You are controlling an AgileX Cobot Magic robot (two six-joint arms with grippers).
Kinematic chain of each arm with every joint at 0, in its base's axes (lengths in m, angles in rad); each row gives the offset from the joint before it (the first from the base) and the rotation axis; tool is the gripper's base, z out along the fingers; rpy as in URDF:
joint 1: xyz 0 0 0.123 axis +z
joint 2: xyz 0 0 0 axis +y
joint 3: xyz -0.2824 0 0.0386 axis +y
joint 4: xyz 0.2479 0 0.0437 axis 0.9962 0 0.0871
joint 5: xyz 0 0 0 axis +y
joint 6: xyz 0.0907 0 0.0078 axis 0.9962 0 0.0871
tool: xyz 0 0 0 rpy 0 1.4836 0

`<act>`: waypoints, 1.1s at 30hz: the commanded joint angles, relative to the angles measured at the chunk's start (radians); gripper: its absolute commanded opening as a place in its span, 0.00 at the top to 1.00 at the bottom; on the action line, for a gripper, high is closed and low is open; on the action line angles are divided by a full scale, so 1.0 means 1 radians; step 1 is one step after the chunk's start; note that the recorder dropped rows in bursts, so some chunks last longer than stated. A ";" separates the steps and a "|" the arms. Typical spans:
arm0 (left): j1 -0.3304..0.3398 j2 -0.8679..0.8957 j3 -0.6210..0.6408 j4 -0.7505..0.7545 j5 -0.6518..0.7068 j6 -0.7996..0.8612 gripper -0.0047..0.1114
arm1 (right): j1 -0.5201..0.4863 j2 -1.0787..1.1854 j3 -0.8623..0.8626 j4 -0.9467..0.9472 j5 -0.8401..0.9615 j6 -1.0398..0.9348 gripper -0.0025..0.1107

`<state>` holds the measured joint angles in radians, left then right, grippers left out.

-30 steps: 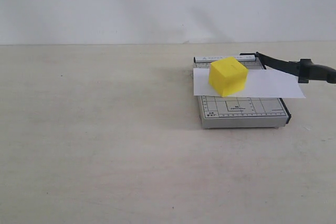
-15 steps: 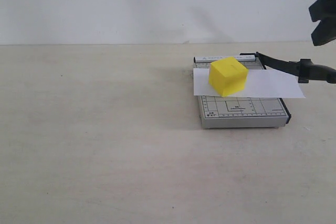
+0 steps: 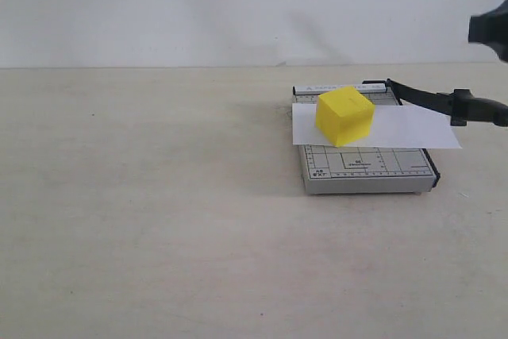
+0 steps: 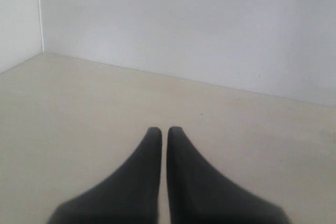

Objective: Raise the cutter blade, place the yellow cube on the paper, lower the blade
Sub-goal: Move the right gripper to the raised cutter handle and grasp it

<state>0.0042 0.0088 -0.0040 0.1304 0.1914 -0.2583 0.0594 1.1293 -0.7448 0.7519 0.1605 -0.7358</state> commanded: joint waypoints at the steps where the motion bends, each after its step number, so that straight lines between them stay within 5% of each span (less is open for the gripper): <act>1: -0.005 -0.009 0.004 -0.011 0.012 -0.004 0.92 | 0.054 -0.059 0.161 0.030 -0.220 -0.082 0.55; 7: -0.005 -0.009 0.004 -0.009 0.012 0.151 0.92 | 0.054 0.009 0.163 0.027 -0.216 -0.080 0.54; 11: -0.005 -0.009 0.004 -0.013 0.014 0.154 0.92 | 0.054 0.080 0.163 0.027 -0.220 -0.047 0.31; 18: -0.005 -0.009 0.004 -0.106 0.023 0.267 0.92 | 0.054 0.080 0.163 0.049 -0.160 -0.022 0.49; 25: -0.005 -0.009 0.004 -0.108 0.045 0.267 0.92 | 0.054 0.080 0.163 0.045 -0.129 -0.033 0.98; 33: -0.005 -0.009 0.004 -0.108 0.062 0.267 0.92 | 0.054 0.080 0.163 0.045 -0.131 -0.036 0.98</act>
<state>0.0042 0.0031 -0.0040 0.0295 0.2444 0.0000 0.1080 1.2087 -0.5852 0.7954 0.0000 -0.7646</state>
